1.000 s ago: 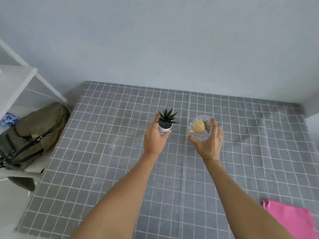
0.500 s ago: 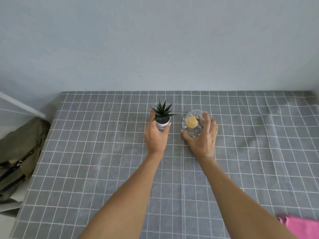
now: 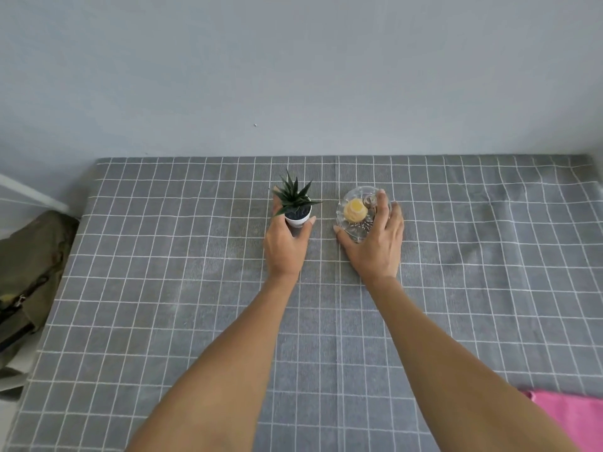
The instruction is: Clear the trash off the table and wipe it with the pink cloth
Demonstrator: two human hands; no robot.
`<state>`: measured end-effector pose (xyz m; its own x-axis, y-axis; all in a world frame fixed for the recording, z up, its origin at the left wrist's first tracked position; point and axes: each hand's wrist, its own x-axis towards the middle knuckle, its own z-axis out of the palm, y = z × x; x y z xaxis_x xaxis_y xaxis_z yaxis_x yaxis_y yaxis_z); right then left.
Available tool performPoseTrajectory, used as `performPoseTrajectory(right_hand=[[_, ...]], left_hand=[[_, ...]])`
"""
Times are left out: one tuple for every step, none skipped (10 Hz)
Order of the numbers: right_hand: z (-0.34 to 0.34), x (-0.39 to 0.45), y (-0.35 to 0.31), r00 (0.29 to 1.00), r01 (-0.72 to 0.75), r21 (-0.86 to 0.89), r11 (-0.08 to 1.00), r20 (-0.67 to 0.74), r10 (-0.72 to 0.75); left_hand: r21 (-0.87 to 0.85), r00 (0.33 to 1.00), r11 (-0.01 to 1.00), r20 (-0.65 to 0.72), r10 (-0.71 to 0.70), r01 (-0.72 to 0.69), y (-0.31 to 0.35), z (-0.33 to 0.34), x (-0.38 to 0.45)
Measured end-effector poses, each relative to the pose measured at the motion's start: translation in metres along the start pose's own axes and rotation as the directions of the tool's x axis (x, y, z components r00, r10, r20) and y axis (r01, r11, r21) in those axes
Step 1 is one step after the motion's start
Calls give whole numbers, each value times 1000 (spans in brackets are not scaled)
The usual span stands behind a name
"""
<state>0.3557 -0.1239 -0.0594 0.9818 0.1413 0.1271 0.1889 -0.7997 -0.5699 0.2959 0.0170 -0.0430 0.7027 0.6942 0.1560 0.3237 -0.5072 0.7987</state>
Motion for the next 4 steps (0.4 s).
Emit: performPoseTrajectory(right_hand=[[-6,-1,-1,999,4,-24,1000,34,-4],[-13,0,1,994,14,-53,998,105,-9],[-27,0,-6,976,7,-122,993,217,20],[-39,2,-10,945,-2,-213,977,318,71]], left_hand=[[23,999,1000,46,-8,7,1,-2,1],[58,995,998,94,-14,9,-2,-6,0],[74,983,997,180,19,-33,1,-20,-3],[142,961,989,276,-9,-31,0,-34,-9]])
